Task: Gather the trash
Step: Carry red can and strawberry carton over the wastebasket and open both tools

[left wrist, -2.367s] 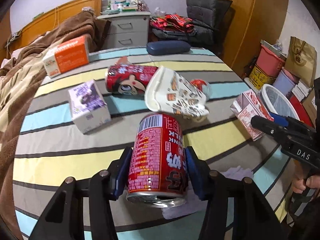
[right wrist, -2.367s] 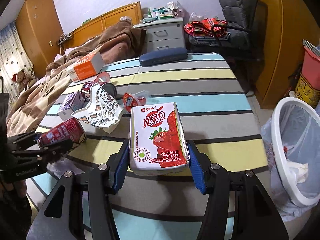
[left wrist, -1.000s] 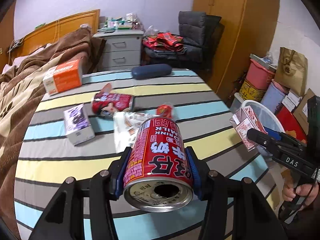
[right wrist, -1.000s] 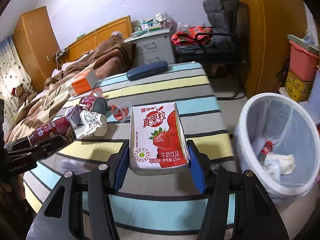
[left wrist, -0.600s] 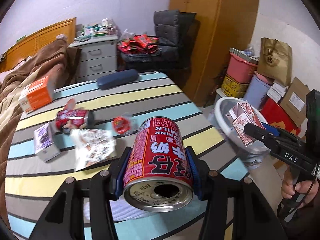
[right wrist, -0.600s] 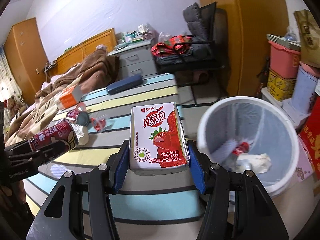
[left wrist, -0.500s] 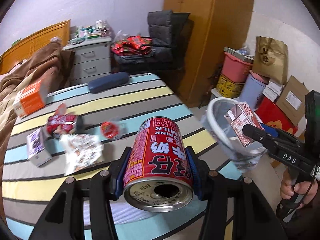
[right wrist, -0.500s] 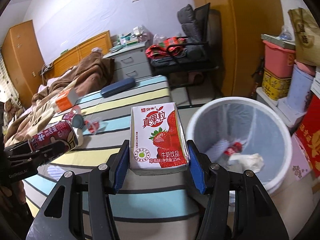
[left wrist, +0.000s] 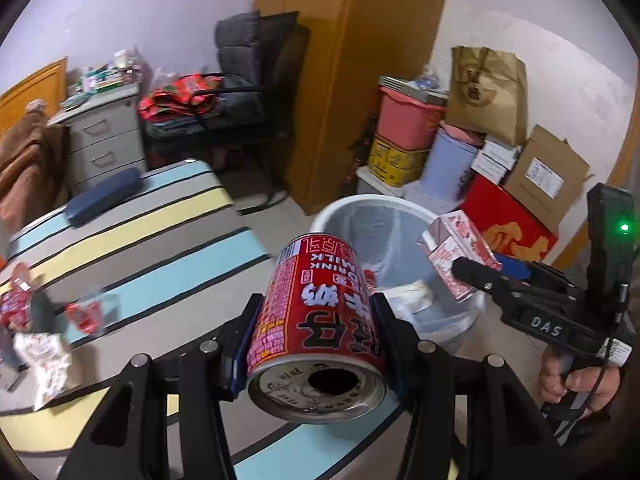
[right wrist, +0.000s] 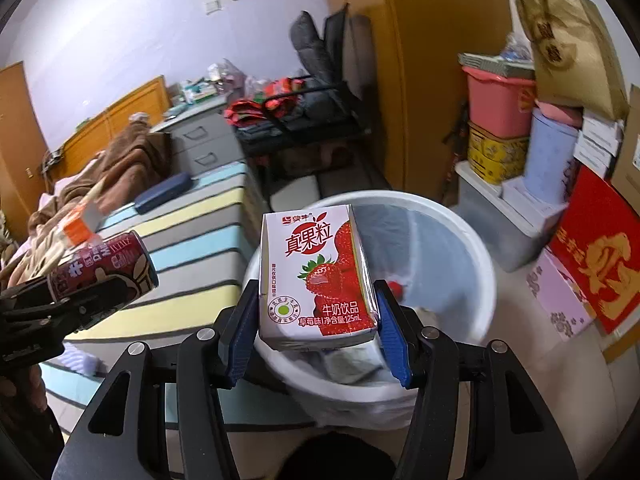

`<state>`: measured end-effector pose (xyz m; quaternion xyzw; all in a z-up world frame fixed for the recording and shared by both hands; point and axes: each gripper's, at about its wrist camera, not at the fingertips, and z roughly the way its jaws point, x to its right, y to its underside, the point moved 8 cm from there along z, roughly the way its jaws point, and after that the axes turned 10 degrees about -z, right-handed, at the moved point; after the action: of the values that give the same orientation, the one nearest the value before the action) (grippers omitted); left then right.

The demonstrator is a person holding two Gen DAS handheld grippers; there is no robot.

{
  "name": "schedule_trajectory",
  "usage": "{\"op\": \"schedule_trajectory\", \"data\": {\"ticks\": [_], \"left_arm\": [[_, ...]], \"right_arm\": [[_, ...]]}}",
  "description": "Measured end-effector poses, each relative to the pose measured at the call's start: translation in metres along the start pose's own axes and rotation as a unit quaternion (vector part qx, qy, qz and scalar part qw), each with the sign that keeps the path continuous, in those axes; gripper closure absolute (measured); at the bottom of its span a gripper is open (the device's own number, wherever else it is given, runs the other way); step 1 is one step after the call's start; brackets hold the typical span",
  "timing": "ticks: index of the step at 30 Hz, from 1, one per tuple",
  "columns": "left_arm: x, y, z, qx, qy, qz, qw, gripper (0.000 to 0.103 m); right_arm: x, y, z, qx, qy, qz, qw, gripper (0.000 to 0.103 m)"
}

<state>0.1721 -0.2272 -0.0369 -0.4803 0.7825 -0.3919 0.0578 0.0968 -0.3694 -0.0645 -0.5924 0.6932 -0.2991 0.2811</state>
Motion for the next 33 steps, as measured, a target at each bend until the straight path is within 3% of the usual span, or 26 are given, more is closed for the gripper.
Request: {"op": "schedule_trajectory", "data": {"ticks": [13, 24, 28, 33], "left_arm": [[0.058, 0.000, 0.060, -0.045, 0.033, 0.032, 0.9979, 0.048], [0.069, 0.003, 0.090, -0.065, 0.037, 0.035, 0.9966, 0.047], [0.070, 0.001, 0.089, -0.061, 0.042, 0.038, 0.9965, 0.040], [0.067, 0.000, 0.086, -0.058, 0.039, 0.035, 0.9969, 0.040]], "right_arm": [[0.041, 0.016, 0.018, -0.045, 0.022, 0.006, 0.999, 0.047], [0.052, 0.019, 0.031, -0.062, 0.011, 0.000, 0.998, 0.046], [0.056, 0.020, 0.034, -0.068, 0.019, -0.003, 0.997, 0.044], [0.058, 0.018, 0.030, -0.062, 0.023, 0.004, 0.998, 0.040]]}}
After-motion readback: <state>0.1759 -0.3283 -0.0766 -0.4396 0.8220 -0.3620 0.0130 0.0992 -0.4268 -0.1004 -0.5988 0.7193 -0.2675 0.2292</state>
